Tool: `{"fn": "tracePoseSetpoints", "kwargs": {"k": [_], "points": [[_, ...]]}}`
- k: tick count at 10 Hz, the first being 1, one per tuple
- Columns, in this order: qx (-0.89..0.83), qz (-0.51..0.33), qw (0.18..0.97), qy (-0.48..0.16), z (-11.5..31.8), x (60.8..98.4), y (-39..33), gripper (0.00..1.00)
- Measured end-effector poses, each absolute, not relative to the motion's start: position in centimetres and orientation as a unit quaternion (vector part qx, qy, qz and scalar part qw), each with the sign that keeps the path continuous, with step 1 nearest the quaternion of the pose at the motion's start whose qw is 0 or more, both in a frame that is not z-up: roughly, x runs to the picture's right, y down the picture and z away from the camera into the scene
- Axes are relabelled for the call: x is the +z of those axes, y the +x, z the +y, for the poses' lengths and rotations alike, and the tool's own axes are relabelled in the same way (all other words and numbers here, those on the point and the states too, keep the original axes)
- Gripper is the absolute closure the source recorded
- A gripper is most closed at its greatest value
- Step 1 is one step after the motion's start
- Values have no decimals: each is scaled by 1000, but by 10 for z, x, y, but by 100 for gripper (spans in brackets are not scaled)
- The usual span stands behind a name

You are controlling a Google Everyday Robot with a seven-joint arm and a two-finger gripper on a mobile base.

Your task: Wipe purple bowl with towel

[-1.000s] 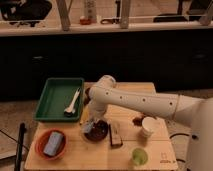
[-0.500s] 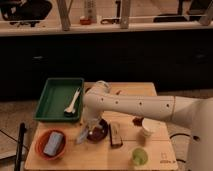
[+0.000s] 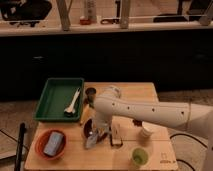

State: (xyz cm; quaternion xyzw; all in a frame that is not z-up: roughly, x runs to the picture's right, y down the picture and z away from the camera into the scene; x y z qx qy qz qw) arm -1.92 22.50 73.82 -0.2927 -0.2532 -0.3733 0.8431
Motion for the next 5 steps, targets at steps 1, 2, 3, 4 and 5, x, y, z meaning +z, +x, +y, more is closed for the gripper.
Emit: {"fn": "tracePoseSetpoints", "kwargs": {"k": [1, 2, 3, 4, 5], "points": [[-365, -247, 849, -292, 222, 741, -13, 100], [-358, -240, 855, -289, 214, 747, -8, 100], [-353, -232, 861, -284, 202, 757, -7, 100], [-352, -229, 863, -280, 195, 762, -8, 100], [-350, -227, 866, -275, 185, 768, -10, 100]]}}
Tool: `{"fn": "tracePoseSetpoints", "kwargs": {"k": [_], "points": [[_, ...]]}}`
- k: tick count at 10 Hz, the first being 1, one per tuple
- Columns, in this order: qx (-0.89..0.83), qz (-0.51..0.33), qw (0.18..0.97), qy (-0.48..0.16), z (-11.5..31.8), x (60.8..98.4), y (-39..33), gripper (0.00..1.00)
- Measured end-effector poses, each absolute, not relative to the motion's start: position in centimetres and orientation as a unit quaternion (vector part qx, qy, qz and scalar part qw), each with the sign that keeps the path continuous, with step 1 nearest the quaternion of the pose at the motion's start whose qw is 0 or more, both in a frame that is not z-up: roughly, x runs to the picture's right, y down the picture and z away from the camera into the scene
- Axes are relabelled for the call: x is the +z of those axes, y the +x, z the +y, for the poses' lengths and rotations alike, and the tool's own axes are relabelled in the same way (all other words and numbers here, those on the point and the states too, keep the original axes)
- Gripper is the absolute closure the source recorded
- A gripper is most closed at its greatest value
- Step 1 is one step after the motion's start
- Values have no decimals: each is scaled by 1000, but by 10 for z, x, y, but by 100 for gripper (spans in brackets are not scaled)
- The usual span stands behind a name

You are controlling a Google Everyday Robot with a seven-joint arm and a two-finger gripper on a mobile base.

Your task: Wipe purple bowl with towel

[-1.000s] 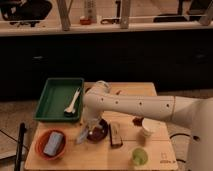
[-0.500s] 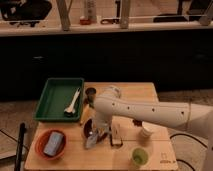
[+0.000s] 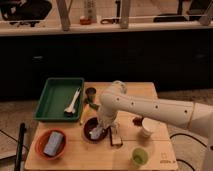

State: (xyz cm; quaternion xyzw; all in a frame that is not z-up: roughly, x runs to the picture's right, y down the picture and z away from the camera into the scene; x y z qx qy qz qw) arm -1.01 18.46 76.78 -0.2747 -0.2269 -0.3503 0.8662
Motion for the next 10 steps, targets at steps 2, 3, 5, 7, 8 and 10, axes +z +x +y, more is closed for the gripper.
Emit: {"fn": "tracePoseSetpoints", "kwargs": {"k": [2, 3, 5, 7, 8, 10], "points": [[-356, -228, 866, -267, 173, 774, -22, 100], [-363, -231, 863, -264, 171, 775, -34, 100], [-391, -248, 849, -256, 170, 773, -70, 100], [-414, -262, 835, -250, 174, 767, -90, 100], [-428, -271, 826, -248, 180, 758, -98, 100], [-438, -280, 817, -252, 196, 745, -96, 100]]}}
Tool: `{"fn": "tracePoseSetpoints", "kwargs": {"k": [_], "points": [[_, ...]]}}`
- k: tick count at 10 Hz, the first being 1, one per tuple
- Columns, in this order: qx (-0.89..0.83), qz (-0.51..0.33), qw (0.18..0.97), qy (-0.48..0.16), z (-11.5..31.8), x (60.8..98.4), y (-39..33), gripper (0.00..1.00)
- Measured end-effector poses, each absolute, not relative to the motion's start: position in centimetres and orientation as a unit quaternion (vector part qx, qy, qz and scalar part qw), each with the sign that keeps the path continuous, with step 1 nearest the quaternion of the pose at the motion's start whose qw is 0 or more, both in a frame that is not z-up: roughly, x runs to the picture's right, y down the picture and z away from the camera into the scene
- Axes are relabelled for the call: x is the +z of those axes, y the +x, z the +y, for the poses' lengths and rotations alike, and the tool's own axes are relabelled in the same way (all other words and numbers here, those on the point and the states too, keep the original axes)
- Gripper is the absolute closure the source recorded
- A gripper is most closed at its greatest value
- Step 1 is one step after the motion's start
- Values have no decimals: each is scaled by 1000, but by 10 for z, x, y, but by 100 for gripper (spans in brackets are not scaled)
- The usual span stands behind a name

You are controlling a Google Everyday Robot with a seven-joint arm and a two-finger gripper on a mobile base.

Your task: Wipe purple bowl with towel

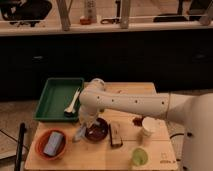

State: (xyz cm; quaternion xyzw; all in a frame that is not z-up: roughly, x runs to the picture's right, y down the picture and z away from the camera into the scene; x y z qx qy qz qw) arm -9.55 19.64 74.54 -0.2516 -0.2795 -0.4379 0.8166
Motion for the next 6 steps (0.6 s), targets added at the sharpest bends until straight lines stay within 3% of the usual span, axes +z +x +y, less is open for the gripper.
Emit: {"fn": "tracePoseSetpoints", "kwargs": {"k": [6], "points": [[-403, -262, 831, -281, 225, 737, -23, 100]]}}
